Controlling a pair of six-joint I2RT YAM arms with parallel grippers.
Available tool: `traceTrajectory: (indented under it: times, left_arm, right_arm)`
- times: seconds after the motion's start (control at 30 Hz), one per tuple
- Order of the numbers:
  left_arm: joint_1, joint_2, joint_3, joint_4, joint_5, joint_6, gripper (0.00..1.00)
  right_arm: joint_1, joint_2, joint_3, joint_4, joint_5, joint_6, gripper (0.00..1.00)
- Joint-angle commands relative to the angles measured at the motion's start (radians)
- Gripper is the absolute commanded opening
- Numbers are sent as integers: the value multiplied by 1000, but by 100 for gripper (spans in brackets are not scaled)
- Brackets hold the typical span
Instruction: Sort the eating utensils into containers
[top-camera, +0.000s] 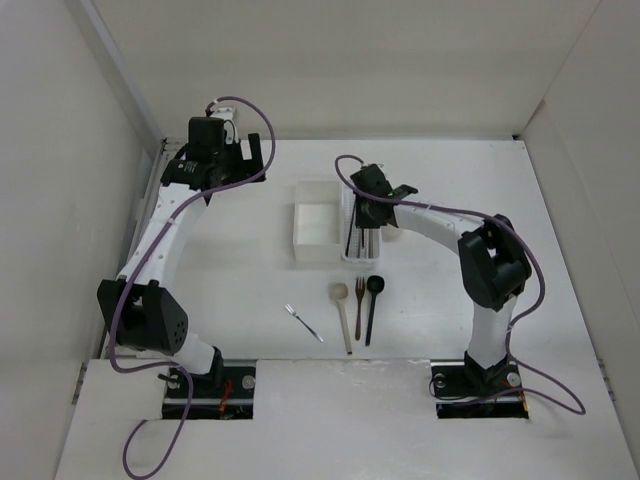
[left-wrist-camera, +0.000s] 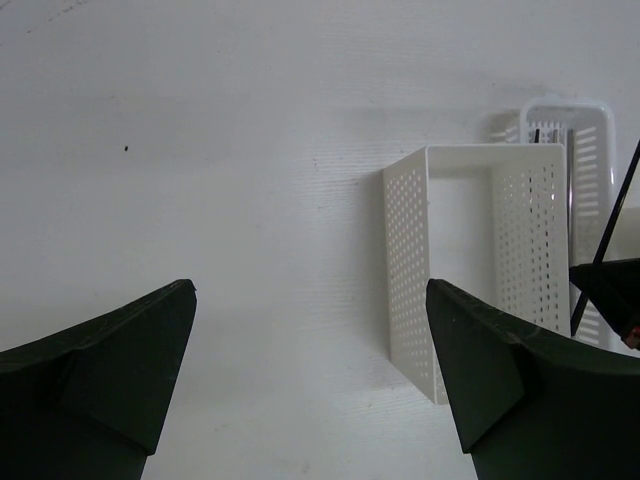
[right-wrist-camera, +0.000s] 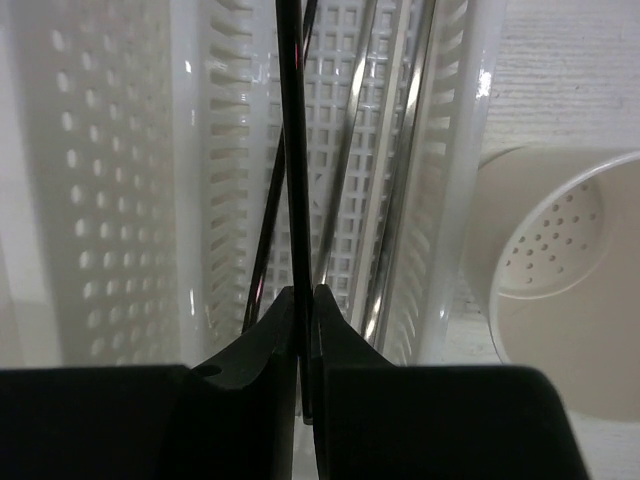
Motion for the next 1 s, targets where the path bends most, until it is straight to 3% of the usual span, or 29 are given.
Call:
traceTrajectory:
  times: [0.0, 0.1, 0.33, 0.67, 0.87, 0.97]
  left_arm:
    - [4, -49, -16, 31, 6, -4, 100]
    - [4, -49, -16, 31, 15, -4, 100]
    - [4, -40, -16, 31, 15, -4, 100]
    - [4, -31, -16, 31, 24, -4, 100]
    - [4, -31, -16, 31, 24, -4, 100]
    - [4, -31, -16, 31, 24, -4, 100]
  right_arm:
    - [-10, 16, 17, 25, -23, 40, 0]
    - [-10, 16, 17, 25, -33, 49, 0]
    - [-10, 16, -3, 16, -43, 80, 14]
    - [-10, 16, 7, -29, -34, 80, 17]
    - [-1, 16, 16, -49, -34, 80, 30]
    - [-1, -3, 16, -59, -24, 89, 30]
